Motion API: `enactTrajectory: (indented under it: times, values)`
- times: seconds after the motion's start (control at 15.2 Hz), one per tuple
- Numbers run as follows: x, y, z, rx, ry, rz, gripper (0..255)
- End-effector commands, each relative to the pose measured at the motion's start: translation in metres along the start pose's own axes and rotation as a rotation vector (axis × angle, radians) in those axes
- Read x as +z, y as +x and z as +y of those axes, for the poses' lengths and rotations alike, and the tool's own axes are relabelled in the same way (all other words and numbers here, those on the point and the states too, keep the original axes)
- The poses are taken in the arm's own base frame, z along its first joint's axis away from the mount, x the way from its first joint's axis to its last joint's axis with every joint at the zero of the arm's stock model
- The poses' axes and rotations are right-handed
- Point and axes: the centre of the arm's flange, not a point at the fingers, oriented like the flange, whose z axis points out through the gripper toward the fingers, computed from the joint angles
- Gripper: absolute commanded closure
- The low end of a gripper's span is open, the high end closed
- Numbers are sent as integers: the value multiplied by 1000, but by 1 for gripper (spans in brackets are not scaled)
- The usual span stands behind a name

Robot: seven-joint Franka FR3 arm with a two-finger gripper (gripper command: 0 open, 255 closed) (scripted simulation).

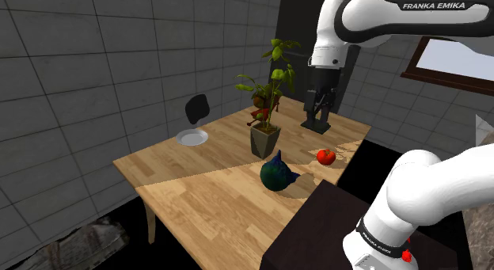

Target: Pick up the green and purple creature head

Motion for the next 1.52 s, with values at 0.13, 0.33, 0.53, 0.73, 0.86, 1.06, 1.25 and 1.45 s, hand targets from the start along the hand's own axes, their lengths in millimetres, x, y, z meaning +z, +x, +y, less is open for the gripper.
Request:
enactTrajectory:
  times: [0.13, 0.33, 0.53, 0.73, 0.86, 1.06, 1.25, 1.45]
  values:
    - [16, 20, 2, 61, -10, 4, 0]
    - [40, 49, 8, 154, -26, 11, 0]
    - [64, 79, 17, 246, -41, 18, 0]
    - [87, 107, 29, 338, -56, 25, 0]
    - [102, 125, 39, 400, -66, 29, 0]
    - [125, 151, 56, 492, -82, 36, 0]
    - [147, 176, 76, 584, -97, 43, 0]
    - [169, 199, 98, 676, -112, 49, 0]
